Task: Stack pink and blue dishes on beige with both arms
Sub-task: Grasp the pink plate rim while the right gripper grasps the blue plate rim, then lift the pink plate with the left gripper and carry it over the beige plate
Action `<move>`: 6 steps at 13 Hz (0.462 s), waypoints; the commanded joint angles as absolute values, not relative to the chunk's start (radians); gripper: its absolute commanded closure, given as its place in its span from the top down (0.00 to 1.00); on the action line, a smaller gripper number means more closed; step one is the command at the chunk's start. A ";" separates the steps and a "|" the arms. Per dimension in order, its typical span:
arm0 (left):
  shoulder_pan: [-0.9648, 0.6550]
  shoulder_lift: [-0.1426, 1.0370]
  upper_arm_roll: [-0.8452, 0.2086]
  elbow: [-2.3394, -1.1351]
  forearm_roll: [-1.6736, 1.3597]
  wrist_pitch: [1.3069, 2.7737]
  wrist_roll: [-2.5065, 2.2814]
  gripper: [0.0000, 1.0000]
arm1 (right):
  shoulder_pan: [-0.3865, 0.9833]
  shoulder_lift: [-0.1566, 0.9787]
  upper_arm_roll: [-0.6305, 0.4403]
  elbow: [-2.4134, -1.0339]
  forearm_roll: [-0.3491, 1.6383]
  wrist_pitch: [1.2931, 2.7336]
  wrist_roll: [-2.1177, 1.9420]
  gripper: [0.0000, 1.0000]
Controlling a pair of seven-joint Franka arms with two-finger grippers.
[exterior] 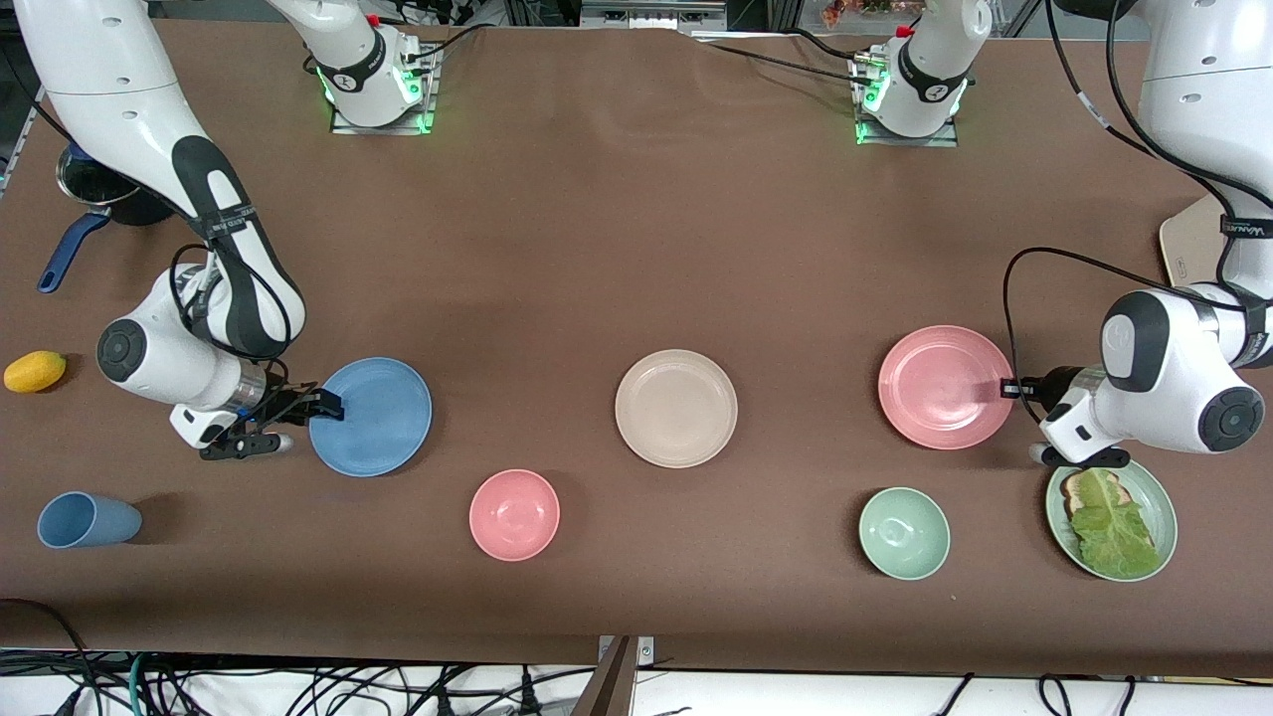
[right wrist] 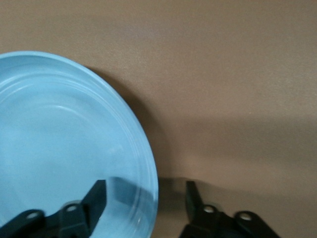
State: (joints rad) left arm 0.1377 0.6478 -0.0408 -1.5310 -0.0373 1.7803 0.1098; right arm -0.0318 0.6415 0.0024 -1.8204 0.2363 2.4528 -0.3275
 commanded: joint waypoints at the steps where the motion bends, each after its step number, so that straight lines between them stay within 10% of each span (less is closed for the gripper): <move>1: 0.133 0.624 -0.078 -1.479 -0.095 1.685 0.046 0.00 | -0.029 0.632 0.006 -1.818 0.261 2.448 -0.350 0.48; 6: 0.133 0.620 -0.216 -1.439 -0.138 1.661 -0.158 0.00 | -0.025 0.630 0.006 -1.809 0.250 2.445 -0.353 0.32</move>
